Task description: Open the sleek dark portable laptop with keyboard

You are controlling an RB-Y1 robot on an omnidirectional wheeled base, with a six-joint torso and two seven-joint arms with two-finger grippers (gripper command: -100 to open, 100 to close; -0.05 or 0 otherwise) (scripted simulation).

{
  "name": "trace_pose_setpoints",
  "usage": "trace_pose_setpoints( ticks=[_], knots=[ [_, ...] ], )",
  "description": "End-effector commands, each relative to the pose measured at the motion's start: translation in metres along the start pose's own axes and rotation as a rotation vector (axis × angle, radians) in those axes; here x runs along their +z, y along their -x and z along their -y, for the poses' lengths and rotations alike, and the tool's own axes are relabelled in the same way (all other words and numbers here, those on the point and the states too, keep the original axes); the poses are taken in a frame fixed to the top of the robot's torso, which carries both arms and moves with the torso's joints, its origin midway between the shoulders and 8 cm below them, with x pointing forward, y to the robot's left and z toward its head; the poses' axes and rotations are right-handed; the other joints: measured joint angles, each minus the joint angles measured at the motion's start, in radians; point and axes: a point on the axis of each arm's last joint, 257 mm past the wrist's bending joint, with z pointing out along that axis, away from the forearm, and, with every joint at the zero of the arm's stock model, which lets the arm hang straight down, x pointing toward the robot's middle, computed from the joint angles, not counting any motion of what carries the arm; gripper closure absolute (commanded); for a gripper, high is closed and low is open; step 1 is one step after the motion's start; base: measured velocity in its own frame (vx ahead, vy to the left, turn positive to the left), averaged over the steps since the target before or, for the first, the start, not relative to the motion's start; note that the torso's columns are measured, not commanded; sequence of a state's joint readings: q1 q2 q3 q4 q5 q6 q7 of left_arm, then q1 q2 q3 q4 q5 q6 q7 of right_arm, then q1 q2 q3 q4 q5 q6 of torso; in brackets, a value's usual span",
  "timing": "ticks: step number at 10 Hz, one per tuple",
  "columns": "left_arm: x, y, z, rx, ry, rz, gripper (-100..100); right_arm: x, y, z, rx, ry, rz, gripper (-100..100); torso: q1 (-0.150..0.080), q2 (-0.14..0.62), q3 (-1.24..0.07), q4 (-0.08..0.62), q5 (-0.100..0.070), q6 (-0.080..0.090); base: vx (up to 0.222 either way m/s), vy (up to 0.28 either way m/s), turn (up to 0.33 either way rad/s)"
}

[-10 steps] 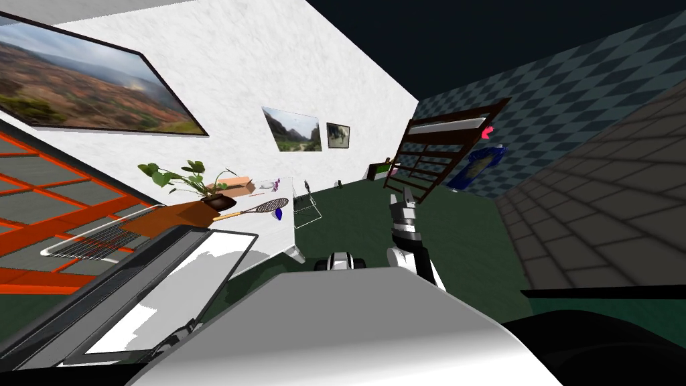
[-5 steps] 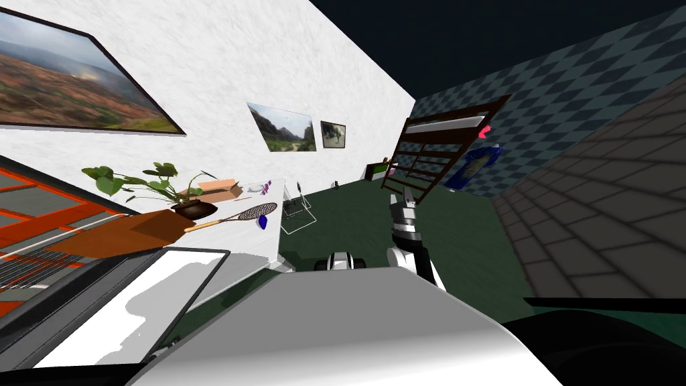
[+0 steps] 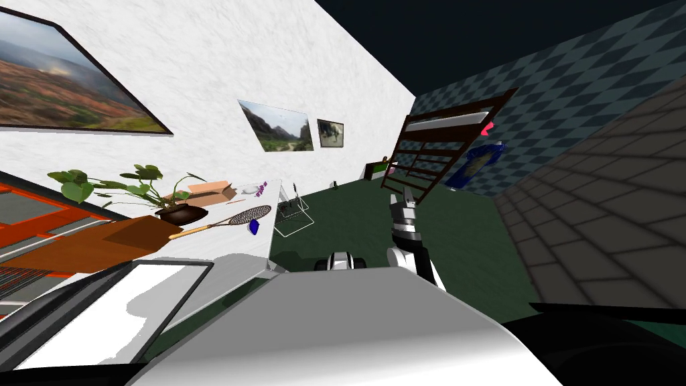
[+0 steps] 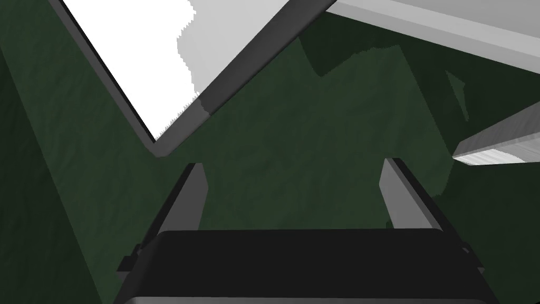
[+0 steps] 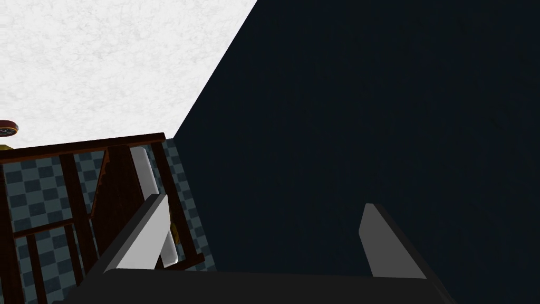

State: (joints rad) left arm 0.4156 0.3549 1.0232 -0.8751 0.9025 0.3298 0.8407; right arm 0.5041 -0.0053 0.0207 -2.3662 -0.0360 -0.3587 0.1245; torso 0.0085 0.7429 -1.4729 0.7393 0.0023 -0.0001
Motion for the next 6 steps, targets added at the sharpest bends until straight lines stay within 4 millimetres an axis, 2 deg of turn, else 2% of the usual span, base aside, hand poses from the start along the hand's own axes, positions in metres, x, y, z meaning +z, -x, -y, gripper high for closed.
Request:
trace_pose_setpoints(
  ticks=[1, 3, 4, 5, 6],
  knots=[
    [0.0, 0.0, 0.0, 0.002, -0.002, -0.002, 100, 0.0, 0.0, 0.0, 0.0, 0.0, 0.0, 0, -0.005, -0.002, -0.001, 0.0, -0.001, 0.0, 0.0, 0.007, -0.002],
    [-0.008, -0.008, 0.024, -0.006, 0.001, 0.016, 100, 0.0, 0.0, 0.0, 0.0, 0.0, 0.0, 0, -0.012, -0.005, -0.003, -0.001, -0.003, 0.0, -0.018, -0.018, -0.076],
    [-0.008, -0.005, 0.022, -0.006, 0.012, 0.028, 100, 0.0, 0.0, 0.0, 0.0, 0.0, 0.0, 0, -0.012, -0.004, -0.003, -0.001, -0.003, 0.0, -0.017, -0.032, -0.033],
    [-0.012, -0.009, 0.033, -0.009, 0.015, 0.038, 100, 0.0, 0.0, 0.0, 0.0, 0.0, 0.0, 0, -0.01, -0.005, -0.003, -0.001, -0.003, 0.0, -0.011, -0.037, -0.054],
    [-0.012, -0.008, 0.032, -0.009, 0.019, 0.043, 100, 0.0, 0.0, 0.0, 0.0, 0.0, 0.0, 0, -0.009, -0.005, -0.003, -0.002, -0.002, 0.0, -0.008, -0.022, -0.025]
  ],
)
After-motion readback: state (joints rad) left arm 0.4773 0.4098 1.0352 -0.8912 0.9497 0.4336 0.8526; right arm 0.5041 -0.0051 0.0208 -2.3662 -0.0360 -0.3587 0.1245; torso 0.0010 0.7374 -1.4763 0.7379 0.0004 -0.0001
